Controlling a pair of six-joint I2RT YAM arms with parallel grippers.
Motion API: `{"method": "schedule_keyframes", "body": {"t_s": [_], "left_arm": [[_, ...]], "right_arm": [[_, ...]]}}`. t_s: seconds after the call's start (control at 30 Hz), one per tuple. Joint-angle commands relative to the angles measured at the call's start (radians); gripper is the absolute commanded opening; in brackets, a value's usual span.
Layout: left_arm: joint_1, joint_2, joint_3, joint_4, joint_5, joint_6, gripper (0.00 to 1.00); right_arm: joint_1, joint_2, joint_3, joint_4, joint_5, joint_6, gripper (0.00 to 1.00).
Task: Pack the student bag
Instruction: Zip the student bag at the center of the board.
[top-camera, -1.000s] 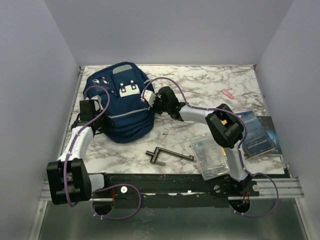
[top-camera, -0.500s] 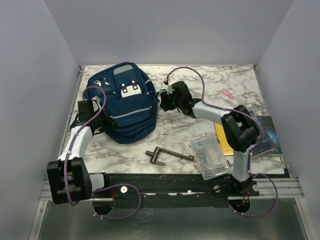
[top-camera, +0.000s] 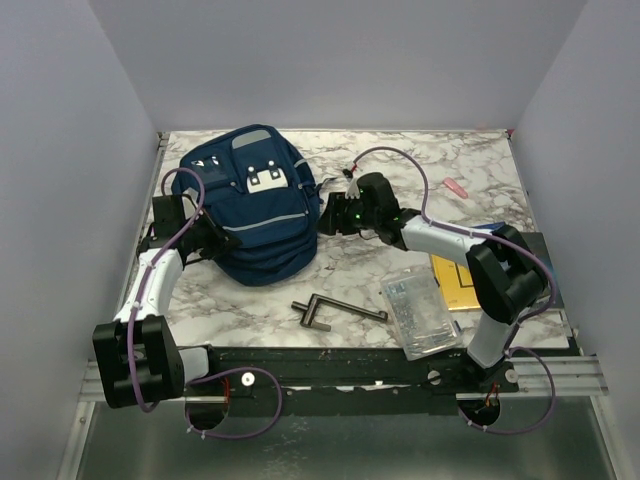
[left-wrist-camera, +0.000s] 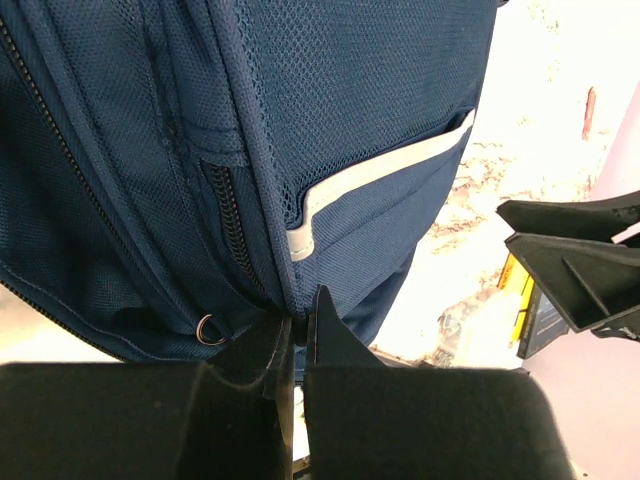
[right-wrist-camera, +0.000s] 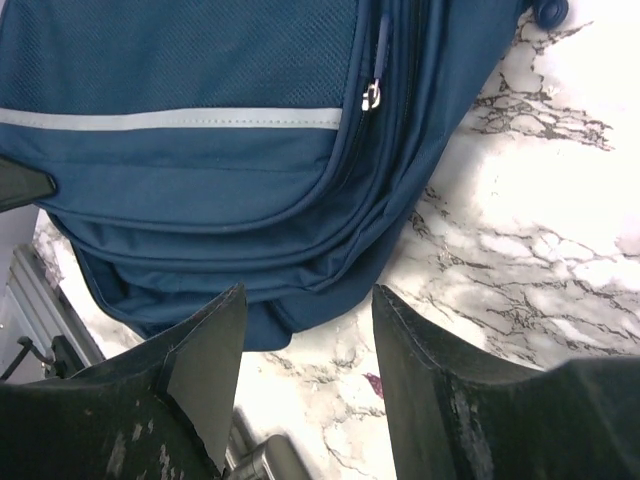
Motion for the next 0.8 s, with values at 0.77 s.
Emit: {"method": "schedule_keyframes", "body": {"t_s": [0.77], "left_arm": [[0.005,0.111,0.063,-0.079,-0.144,0.202,0.0]], "right_arm": [[-0.105,0.286,0.289,-0.118,-0.403,-1.59,0.67]]}}
